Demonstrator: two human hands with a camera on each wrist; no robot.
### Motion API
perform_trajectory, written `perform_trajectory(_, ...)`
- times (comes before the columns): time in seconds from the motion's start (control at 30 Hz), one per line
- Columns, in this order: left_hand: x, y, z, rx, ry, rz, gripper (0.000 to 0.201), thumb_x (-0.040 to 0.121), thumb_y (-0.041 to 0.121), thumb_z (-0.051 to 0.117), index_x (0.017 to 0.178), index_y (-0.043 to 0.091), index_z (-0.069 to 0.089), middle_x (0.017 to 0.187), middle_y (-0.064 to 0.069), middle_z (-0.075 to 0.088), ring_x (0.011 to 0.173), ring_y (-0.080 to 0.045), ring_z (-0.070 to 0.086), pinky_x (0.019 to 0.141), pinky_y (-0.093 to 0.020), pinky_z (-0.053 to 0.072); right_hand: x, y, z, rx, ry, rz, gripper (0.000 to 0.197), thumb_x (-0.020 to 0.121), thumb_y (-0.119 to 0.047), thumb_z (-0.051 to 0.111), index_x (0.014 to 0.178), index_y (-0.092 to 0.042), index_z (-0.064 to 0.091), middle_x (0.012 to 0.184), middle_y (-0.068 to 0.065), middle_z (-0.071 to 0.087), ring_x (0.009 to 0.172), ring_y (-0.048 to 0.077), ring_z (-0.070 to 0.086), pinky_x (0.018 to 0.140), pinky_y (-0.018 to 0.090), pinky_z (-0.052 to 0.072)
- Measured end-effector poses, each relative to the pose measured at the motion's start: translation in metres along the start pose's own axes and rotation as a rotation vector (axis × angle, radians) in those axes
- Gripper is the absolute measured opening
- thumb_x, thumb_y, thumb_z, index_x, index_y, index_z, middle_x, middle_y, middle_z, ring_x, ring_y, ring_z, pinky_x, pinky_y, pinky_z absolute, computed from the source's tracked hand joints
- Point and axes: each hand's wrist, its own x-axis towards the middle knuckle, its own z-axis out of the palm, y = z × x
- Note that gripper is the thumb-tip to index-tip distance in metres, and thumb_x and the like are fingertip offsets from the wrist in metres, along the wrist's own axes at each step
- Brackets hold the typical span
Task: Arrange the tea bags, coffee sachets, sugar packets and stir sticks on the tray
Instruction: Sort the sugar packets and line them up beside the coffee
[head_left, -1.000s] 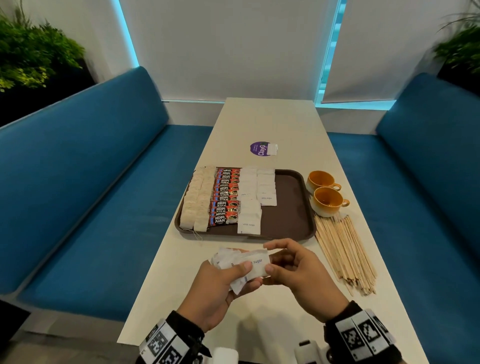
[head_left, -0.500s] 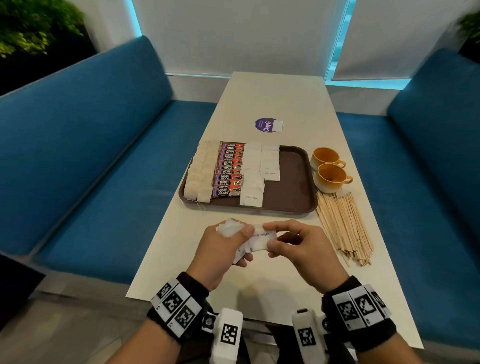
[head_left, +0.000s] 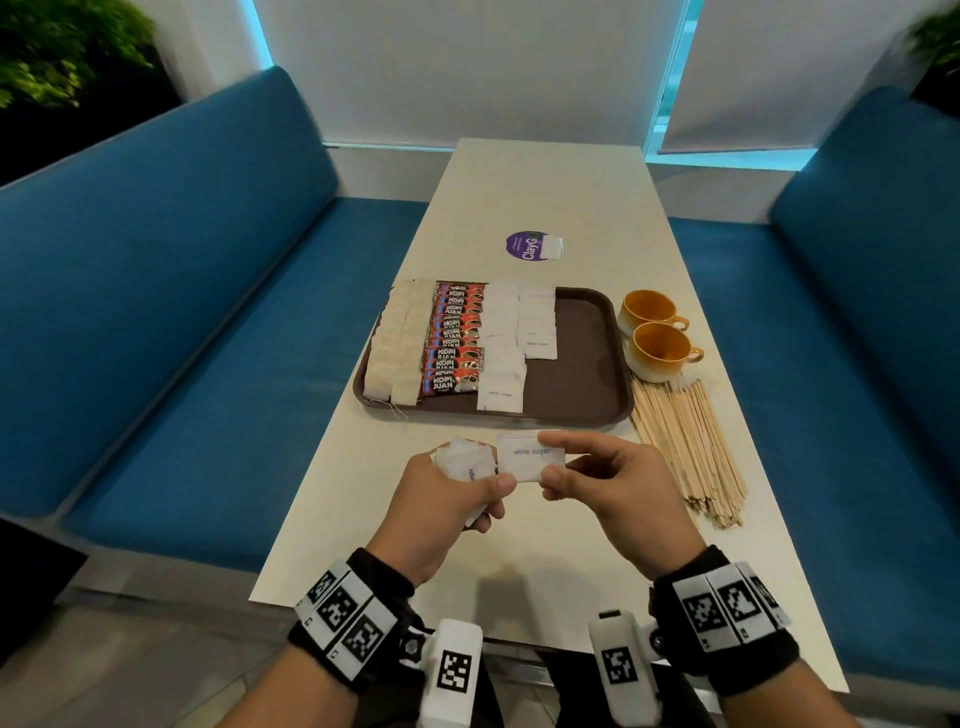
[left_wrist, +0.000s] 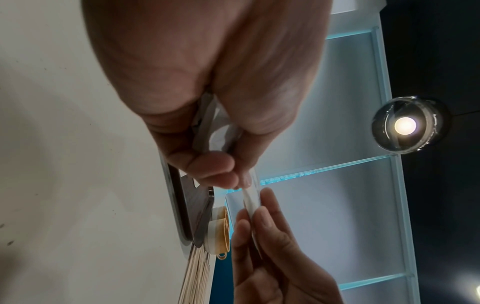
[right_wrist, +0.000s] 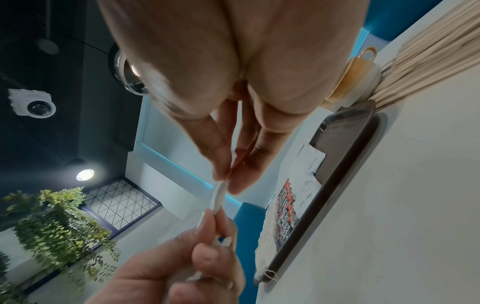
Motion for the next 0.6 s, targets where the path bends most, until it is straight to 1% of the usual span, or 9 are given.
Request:
perform_trajectory(0.1,0.004,-0.001,-0.001,0.030,-0.027,0.003,0.025,0.080,-0.012,0.075,0.100,0.001,0.066,0.071,-0.013,0.064,0.058,-0.026,0.056,0.051,-0.029,0.043,0.002,0.001,-0.001,-0.001,0.000,0.010,0.031,0.085,-0.002,0.079,0.109,-0.022,0.077,0.080,0.009,0.078,0.076,0.024,0.076,0.085,0.035,0.060)
perform_trajectory(0.17,0.006,0.000,-0.001,0.031,-0.052,-0.008,0.027,0.079,-0.014,0.072,0.098,0.005,0.066,0.071,-0.011,0.063,0.057,-0.025,0.053,0.050,-0.028,0.042,0.004,0.001,-0.002,-0.006,0.001,0.016,0.032,0.084,-0.001,0.080,0.108,-0.022,0.078,0.080,0.009,0.078,0.075,0.025,0.076,0.086,0.040,0.061)
perform_trajectory(0.2,0.006,0.000,-0.001,0.012,-0.068,-0.021,0.024,0.080,-0.009,0.074,0.096,0.007,0.066,0.072,-0.010,0.061,0.057,-0.024,0.052,0.050,-0.028,0.041,0.005,0.001,-0.002,-0.006,0.000,0.015,0.033,0.083,-0.001,0.081,0.108,-0.021,0.078,0.083,0.008,0.078,0.074,0.026,0.075,0.086,0.045,0.061)
perform_trajectory(0.27,0.007,0.003,0.001,-0.042,-0.087,-0.053,0.018,0.078,0.013,0.079,0.091,0.013,0.067,0.077,-0.008,0.059,0.058,-0.022,0.048,0.050,-0.027,0.037,0.008,0.003,-0.003,-0.014,-0.007,0.016,0.035,0.080,-0.001,0.083,0.108,-0.023,0.079,0.086,0.008,0.078,0.074,0.027,0.075,0.086,0.051,0.060)
perform_trajectory(0.3,0.008,0.004,0.001,-0.061,-0.086,-0.067,0.020,0.076,0.023,0.081,0.088,0.015,0.068,0.078,-0.008,0.059,0.058,-0.021,0.047,0.050,-0.026,0.035,0.010,0.003,-0.004,-0.028,-0.017,0.017,0.036,0.080,-0.002,0.084,0.108,-0.024,0.079,0.085,0.008,0.078,0.075,0.028,0.074,0.086,0.051,0.060)
perform_trajectory(0.37,0.011,0.005,0.002,-0.075,-0.076,-0.080,0.026,0.074,0.034,0.082,0.086,0.016,0.068,0.079,-0.009,0.059,0.057,-0.022,0.045,0.050,-0.025,0.031,0.013,0.005,-0.004,-0.038,-0.032,0.015,0.036,0.080,-0.002,0.084,0.108,-0.025,0.079,0.081,0.009,0.078,0.075,0.026,0.074,0.085,0.046,0.060)
perform_trajectory(0.43,0.014,0.006,0.002,-0.070,-0.056,-0.071,0.028,0.078,0.035,0.081,0.088,0.014,0.066,0.078,-0.010,0.058,0.056,-0.022,0.045,0.049,-0.025,0.030,0.016,0.005,-0.004,-0.023,-0.046,0.011,0.036,0.080,0.001,0.083,0.107,-0.023,0.080,0.079,0.011,0.077,0.074,0.024,0.073,0.082,0.038,0.060)
perform_trajectory(0.53,0.021,0.007,0.001,-0.044,0.012,-0.068,0.019,0.090,0.029,0.076,0.086,0.013,0.067,0.075,-0.012,0.059,0.055,-0.023,0.046,0.049,-0.025,0.030,0.021,0.006,-0.003,-0.044,-0.077,0.006,0.035,0.078,0.005,0.082,0.100,-0.023,0.081,0.082,0.007,0.077,0.073,0.021,0.070,0.077,0.031,0.060)
perform_trajectory(0.6,0.025,0.007,0.000,-0.033,0.043,-0.079,0.015,0.094,0.023,0.070,0.088,0.010,0.065,0.074,-0.013,0.059,0.055,-0.024,0.046,0.049,-0.026,0.030,0.026,0.008,-0.003,-0.058,-0.101,0.019,0.033,0.078,0.005,0.083,0.095,-0.023,0.082,0.081,0.002,0.076,0.071,0.015,0.067,0.073,0.027,0.058)
